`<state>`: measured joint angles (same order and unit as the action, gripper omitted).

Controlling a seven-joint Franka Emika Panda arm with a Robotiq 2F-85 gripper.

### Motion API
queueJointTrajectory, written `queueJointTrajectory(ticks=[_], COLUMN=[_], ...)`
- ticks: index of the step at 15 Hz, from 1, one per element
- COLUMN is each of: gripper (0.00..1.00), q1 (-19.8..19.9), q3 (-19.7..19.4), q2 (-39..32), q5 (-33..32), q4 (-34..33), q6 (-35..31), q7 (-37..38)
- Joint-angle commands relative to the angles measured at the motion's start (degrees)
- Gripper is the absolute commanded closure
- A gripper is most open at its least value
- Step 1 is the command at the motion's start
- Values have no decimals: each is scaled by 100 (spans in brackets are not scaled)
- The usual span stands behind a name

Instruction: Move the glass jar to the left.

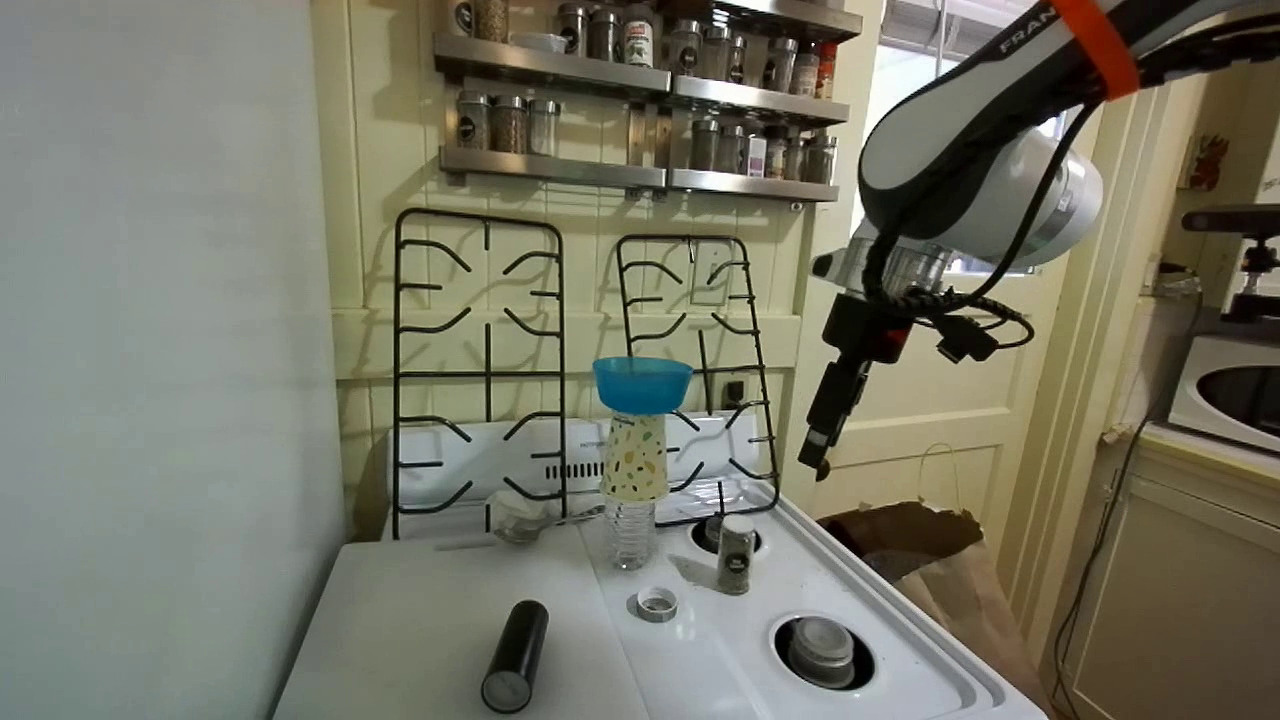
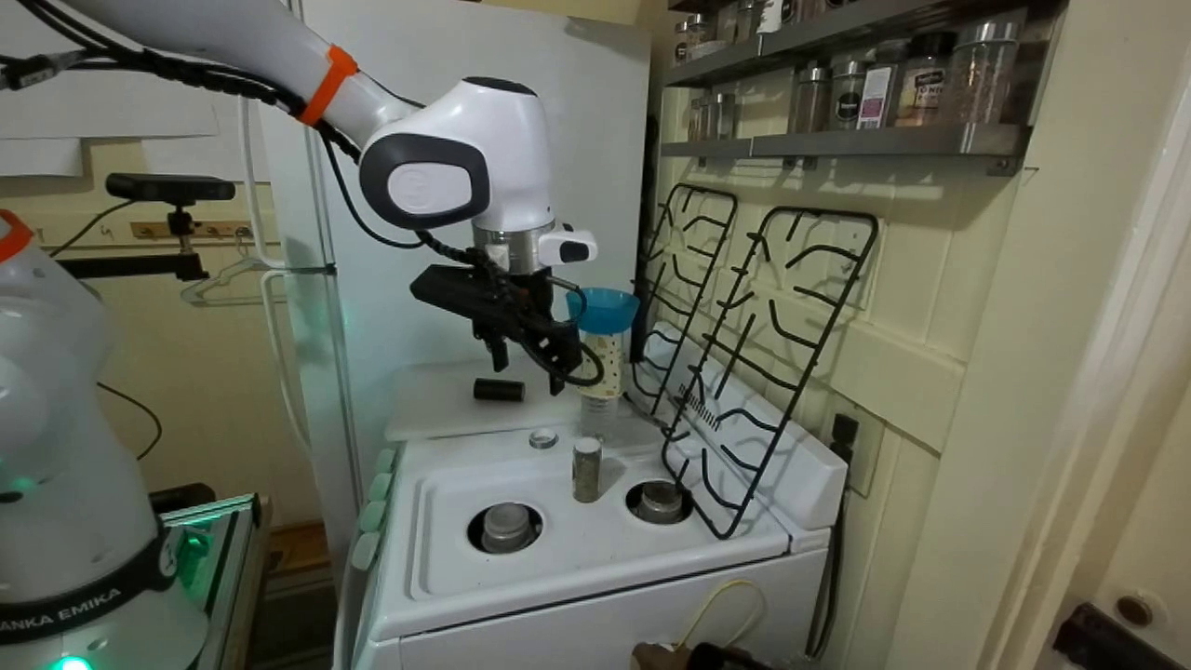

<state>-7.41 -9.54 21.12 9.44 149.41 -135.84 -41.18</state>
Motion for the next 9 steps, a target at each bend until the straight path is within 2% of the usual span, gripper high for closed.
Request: queueJointTrajectory(ticks=[1, 3, 4, 7, 9], gripper=[0, 0, 0, 0, 0], q1=[8, -72, 78, 92, 101], q3=[-128, -293, -68, -154, -166], q2=[-32, -150, -61, -127, -337], q5=[-202, -27, -69, -51, -14], q4=[295, 289, 220, 237, 268], q6=[-366, -603, -329, -447, -921], q7=[-1157, -1969, -1321, -1803, -1839])
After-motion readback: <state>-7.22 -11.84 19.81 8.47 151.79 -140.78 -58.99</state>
